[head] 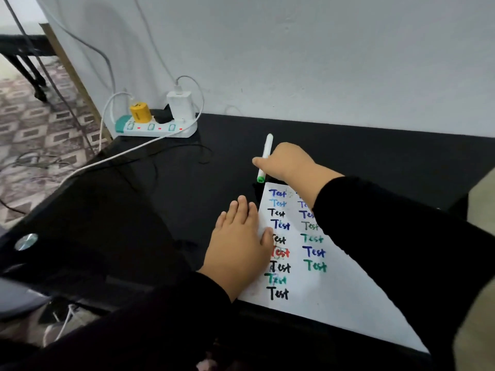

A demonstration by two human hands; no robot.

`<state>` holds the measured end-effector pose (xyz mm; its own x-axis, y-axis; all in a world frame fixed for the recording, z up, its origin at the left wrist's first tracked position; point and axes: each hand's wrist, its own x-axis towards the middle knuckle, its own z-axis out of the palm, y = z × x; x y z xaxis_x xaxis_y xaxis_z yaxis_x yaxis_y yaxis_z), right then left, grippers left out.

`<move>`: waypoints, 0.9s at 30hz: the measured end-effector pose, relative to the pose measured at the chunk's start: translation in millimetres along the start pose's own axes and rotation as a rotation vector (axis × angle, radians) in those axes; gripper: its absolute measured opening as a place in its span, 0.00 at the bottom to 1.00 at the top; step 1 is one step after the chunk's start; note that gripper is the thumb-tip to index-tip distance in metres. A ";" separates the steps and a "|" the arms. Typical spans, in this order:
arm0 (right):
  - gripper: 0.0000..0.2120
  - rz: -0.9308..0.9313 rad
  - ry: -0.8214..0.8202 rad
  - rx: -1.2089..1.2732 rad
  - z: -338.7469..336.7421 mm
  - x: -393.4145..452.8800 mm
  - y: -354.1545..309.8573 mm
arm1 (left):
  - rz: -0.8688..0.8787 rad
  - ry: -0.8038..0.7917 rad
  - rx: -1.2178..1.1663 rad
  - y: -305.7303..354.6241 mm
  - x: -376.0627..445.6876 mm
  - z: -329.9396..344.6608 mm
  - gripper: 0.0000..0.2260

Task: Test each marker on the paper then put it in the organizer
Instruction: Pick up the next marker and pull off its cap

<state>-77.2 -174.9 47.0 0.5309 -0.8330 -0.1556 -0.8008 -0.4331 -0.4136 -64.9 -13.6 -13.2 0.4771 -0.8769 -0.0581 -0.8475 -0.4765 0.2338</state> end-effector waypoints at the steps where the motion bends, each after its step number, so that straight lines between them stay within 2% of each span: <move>1: 0.18 0.004 -0.011 -0.028 2.5 0.8 -2.5 | 0.000 -0.003 0.001 0.0 -0.2 0.0 0.28; 5: 0.13 0.040 -0.043 -0.061 5.4 2.9 -3.8 | -0.005 -0.021 0.003 -0.7 -0.2 -0.1 0.28; 19: 0.08 0.127 -0.134 0.354 -50.4 -48.1 39.9 | -0.005 -0.041 -0.046 -1.0 -3.2 -4.1 0.28; 21: 0.08 0.131 -0.128 0.412 -61.3 -63.6 46.3 | -0.014 -0.030 -0.167 -1.6 -5.6 -7.8 0.31; 25: 0.06 0.119 -0.117 0.599 -80.2 -92.8 62.2 | -0.088 -0.012 -0.576 -2.9 -12.0 -19.0 0.40; 27: 0.06 0.116 -0.099 0.660 -88.8 -105.9 71.4 | -0.067 0.012 -0.651 -1.6 -15.2 -25.2 0.40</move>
<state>-215.3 -148.3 113.6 0.4999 -0.8123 -0.3006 -0.5335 -0.0154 -0.8456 -65.0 2.1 11.8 0.5297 -0.8441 -0.0827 -0.5039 -0.3917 0.7698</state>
